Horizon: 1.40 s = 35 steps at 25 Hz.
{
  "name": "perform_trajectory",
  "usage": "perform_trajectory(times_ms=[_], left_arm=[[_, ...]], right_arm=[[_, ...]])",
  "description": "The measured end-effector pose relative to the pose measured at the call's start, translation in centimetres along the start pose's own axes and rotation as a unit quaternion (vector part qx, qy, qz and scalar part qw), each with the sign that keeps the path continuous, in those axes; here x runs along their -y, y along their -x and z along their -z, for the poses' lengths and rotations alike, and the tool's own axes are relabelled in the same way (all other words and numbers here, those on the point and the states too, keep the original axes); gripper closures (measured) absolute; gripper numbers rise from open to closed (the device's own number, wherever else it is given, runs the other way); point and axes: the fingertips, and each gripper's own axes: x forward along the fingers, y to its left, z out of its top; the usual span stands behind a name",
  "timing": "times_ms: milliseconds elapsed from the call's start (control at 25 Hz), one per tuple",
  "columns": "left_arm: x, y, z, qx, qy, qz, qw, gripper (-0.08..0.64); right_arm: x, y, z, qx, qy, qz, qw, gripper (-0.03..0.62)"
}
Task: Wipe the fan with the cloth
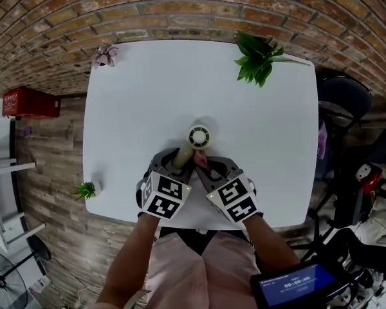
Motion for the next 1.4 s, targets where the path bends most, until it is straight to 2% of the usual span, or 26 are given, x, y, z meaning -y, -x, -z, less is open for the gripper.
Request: perform_trajectory(times_ms=[200,480,1160,1400], left_arm=[[-0.1,-0.1,-0.1,0.0,-0.006,0.004,1.0,0.362],[-0.1,-0.1,0.0,-0.004,-0.013,0.012,0.9998,0.362],[0.5,0.3,0.5,-0.016,-0.045,0.047,0.9978,0.365],[0.9,0.4,0.8,-0.022,-0.073,0.061,0.9952,0.364]], right_arm=[[1.3,-1.2,-0.5,-0.003,-0.044,0.02,0.999,0.535],[1.9,-1.4,-0.4,-0.01,-0.07,0.039,0.997,0.537],[3.3,0.5,1.1,-0.023,-0.09,0.061,0.994,0.538],[3.7,1.2,1.7,-0.025,-0.091,0.066,0.993,0.538]])
